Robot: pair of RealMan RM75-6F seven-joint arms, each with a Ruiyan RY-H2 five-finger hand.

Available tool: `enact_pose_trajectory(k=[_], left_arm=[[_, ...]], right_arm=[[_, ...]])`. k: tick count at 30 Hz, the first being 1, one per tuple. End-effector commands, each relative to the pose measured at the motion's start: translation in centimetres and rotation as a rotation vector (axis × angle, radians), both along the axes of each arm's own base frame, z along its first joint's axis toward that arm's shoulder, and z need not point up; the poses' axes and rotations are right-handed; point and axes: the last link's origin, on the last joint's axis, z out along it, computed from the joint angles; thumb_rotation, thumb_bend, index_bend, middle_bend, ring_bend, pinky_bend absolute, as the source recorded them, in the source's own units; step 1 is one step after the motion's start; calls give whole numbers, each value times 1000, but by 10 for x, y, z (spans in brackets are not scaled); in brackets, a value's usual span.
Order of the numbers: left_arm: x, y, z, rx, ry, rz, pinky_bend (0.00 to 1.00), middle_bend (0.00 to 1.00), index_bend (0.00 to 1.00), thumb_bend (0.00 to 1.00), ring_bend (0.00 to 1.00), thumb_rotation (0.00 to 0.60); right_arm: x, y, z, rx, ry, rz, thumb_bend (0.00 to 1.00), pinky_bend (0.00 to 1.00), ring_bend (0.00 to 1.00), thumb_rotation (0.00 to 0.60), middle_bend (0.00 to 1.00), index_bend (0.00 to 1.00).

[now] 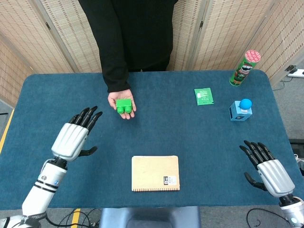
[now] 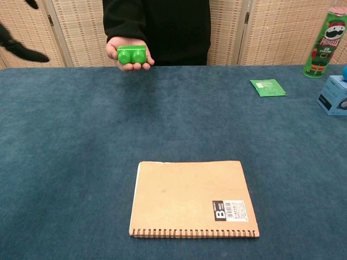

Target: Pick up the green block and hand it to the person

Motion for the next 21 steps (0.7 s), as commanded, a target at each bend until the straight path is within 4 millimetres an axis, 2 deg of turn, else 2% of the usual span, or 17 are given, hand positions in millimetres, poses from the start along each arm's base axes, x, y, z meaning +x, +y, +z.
enact_pose_trajectory(k=[1,5,7,13,16,21], left_arm=[[-96,-84,2,89,38,53,218,0,12,216,6,600],[-148,-116,-8,164,17,61,213,0,9,216,4,600],[-165,-125,-13,197,2,62,213,0,11,216,5,600],[-188,-138,-18,208,-32,56,213,0,12,216,5,600],[-198,-136,-18,209,-24,87,213,0,11,216,5,600],[-204,-130,-13,186,-53,111,213,0,7,216,5,600]], right_arm=[[1,-1,-4,2,9,0,317,0,0,600,0,0],[1,-4,-9,-6,31,-15,317,0,0,600,0,0],[0,-7,-12,-10,42,-26,317,0,0,600,0,0],[-1,-14,-17,-24,60,-51,317,0,0,600,0,0],[-2,-16,-17,-35,68,-66,317,0,0,600,0,0],[-4,-15,-14,-59,71,-80,317,0,0,600,0,0]])
